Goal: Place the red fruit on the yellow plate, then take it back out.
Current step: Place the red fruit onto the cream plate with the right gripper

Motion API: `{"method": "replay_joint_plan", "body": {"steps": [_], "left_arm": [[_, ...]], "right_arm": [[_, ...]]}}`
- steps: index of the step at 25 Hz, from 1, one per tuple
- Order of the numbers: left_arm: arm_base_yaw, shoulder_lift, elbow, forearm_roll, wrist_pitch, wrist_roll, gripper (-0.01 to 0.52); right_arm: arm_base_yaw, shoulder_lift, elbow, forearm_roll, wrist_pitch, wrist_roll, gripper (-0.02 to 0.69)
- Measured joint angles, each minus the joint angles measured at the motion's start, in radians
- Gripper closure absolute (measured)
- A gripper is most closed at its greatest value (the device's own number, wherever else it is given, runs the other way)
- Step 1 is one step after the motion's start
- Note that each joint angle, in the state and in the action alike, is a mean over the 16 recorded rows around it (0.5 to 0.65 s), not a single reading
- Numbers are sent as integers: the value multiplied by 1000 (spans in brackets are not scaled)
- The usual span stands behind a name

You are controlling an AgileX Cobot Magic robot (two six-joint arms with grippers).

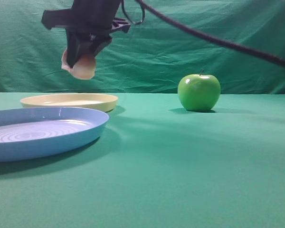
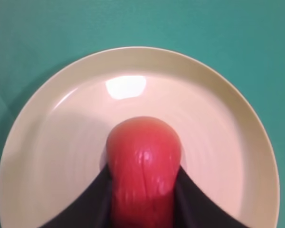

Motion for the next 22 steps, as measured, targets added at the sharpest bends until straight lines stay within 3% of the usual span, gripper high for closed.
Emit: {"method": "replay_joint_plan", "body": {"steps": [9, 12, 16, 22], "left_arm": [[0, 0, 0, 0, 0, 0, 514], [0, 0, 0, 0, 0, 0, 514], [0, 0, 0, 0, 0, 0, 514], [0, 0, 0, 0, 0, 0, 514]], "right_arm": [[-4, 21, -3, 13, -24, 0, 90], [-10, -7, -5, 14, 16, 4, 57], [-24, -76, -8, 14, 111, 18, 126], [-52, -233, -12, 3, 317, 75, 352]]}}
